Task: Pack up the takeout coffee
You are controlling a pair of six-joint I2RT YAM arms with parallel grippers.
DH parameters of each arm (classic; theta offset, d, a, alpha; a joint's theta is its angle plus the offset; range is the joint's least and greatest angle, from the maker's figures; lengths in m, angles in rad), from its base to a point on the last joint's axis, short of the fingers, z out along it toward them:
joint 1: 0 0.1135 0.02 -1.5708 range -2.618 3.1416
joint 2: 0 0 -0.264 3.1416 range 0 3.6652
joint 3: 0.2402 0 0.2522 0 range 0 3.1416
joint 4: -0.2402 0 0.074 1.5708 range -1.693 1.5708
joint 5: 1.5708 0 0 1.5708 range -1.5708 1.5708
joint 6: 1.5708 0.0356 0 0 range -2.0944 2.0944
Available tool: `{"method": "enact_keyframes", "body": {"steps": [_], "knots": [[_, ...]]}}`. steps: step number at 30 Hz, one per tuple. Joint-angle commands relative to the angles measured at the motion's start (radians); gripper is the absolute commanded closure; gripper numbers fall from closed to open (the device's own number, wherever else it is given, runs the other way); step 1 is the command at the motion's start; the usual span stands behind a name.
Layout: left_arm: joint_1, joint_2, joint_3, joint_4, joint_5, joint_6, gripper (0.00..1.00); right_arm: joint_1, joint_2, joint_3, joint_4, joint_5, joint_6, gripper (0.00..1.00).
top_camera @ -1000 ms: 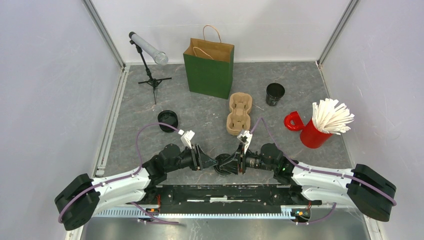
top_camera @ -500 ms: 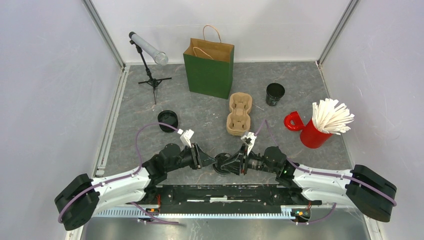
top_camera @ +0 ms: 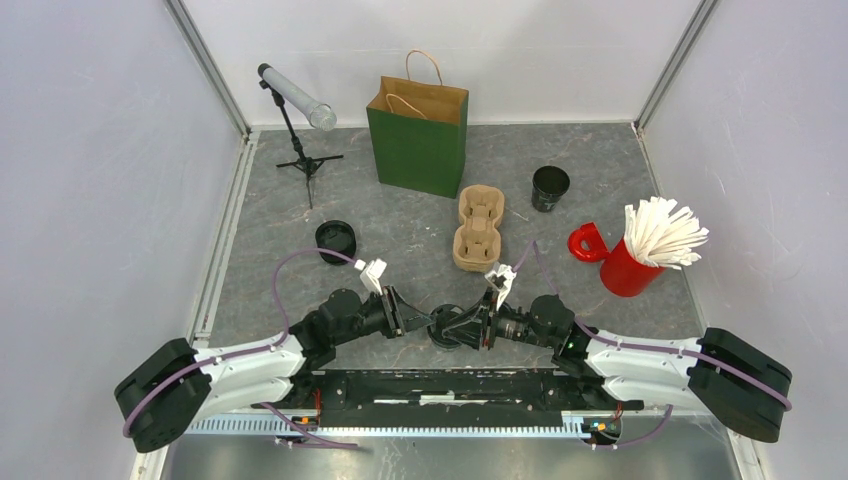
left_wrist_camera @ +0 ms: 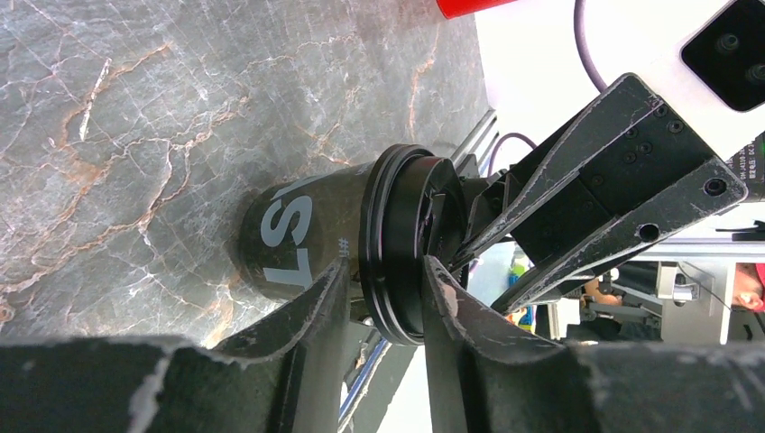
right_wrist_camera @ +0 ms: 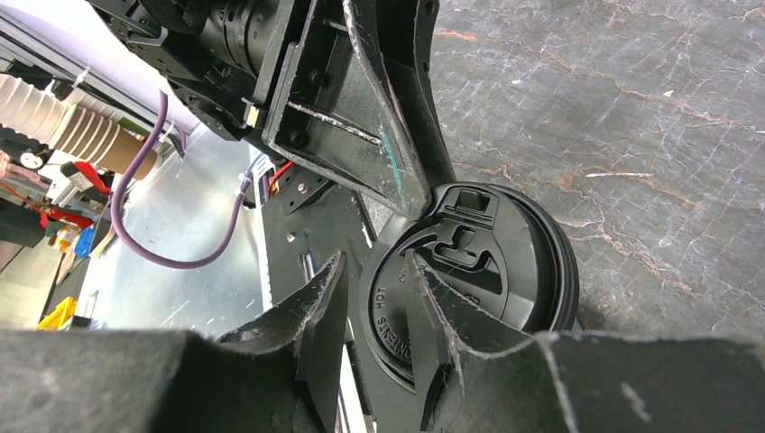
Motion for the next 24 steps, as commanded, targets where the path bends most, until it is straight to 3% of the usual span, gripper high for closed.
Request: {"method": "enact_keyframes", "body": {"steps": [1,7,17,20,24], "knots": [[-0.005,0.008,-0.022,-0.304,-0.034,0.06,0.57,0.001,0.044,-0.068,-0.225,0.04,-0.005,0.64],[-0.005,-0.054,0.099,-0.339,-0.025,0.096,0.45,0.002,0.032,-0.006,-0.236,0.025,-0.006,0.63],[-0.005,-0.039,0.294,-0.452,-0.061,0.184,0.4,0.001,-0.022,0.187,-0.363,-0.004,-0.06,0.59],[-0.005,-0.058,0.341,-0.504,-0.088,0.21,0.33,0.0,-0.056,0.214,-0.416,0.012,-0.085,0.57],[-0.005,-0.078,0.43,-0.648,-0.168,0.274,0.29,-0.001,-0.098,0.267,-0.521,0.041,-0.144,0.47]]}}
